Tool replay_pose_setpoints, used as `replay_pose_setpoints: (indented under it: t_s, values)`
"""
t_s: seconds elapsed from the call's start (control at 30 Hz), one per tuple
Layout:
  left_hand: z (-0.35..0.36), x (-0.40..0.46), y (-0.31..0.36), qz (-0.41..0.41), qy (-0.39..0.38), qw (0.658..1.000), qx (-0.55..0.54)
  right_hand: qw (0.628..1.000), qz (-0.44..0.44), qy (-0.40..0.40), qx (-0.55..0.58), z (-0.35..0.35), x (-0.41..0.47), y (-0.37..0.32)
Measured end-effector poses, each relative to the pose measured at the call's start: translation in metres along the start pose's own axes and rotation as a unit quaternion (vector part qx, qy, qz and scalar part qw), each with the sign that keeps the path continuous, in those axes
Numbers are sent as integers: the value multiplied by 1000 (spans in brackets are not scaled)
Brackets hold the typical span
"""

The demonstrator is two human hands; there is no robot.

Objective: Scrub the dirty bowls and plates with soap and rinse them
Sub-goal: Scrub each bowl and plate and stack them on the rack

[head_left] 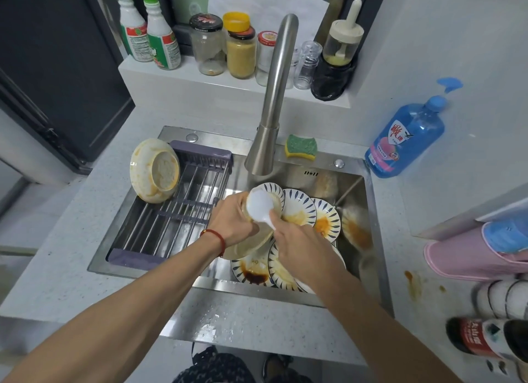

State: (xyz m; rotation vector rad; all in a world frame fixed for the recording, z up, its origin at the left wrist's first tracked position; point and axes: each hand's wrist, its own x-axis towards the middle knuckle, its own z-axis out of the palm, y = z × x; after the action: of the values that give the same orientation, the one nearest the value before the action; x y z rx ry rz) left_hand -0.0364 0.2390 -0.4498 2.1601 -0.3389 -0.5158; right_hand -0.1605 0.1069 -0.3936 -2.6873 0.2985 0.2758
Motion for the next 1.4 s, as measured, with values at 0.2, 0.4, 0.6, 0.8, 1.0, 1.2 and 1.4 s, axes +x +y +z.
replay_pose_setpoints:
  t_s: [0.2, 0.4, 0.6, 0.8, 1.0, 1.2, 1.4]
  values:
    - [-4, 1, -6, 4, -16, 999, -28, 999, -15, -10, -39, 4, -2, -11]
    - [-12, 6, -17, -7, -61, 994, -93, 997, 13, 4, -71, -6, 10, -12]
    - [-24, 7, -25, -14, -96, 986, -139, 997, 18, -2, -74, -11, 19, -13]
    - [-33, 6, -36, -24, -106, 981, -163, 995, 19, -3, -95, -4, 24, -19]
    - [-51, 3, -46, -39, -78, 974, -208, 999, 38, -16, -23, 2, 36, -23]
    - [-103, 0, -58, -71, 35, 961, -264, 985, 129, 18, 113, 15, 54, -1]
    - [-155, 48, -85, -85, 211, 951, -209, 975, 161, 29, 150, 38, 40, 14]
